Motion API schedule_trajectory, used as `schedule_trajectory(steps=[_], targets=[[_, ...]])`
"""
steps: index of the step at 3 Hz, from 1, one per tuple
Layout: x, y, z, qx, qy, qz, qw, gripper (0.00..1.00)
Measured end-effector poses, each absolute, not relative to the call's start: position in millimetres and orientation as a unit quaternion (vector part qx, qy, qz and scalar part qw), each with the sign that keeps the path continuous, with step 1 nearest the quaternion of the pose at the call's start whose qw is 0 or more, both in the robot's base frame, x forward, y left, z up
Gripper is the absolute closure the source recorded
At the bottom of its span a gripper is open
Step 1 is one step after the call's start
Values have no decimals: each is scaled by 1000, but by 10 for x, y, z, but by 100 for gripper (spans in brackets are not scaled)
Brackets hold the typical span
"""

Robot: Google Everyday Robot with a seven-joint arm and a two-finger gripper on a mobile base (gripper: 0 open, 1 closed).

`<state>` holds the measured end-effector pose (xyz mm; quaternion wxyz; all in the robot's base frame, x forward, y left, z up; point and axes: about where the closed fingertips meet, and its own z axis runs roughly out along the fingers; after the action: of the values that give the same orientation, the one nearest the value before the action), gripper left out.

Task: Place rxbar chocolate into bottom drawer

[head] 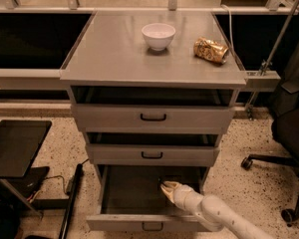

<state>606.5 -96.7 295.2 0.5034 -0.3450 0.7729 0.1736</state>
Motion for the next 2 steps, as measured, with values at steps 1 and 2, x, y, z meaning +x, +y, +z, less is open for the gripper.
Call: schedule_trajectory(steps=[1,2], targets=[[6098,-1222,2642,-338,779,155,505,100],[6106,-1434,2419,-326,790,140,500,100]])
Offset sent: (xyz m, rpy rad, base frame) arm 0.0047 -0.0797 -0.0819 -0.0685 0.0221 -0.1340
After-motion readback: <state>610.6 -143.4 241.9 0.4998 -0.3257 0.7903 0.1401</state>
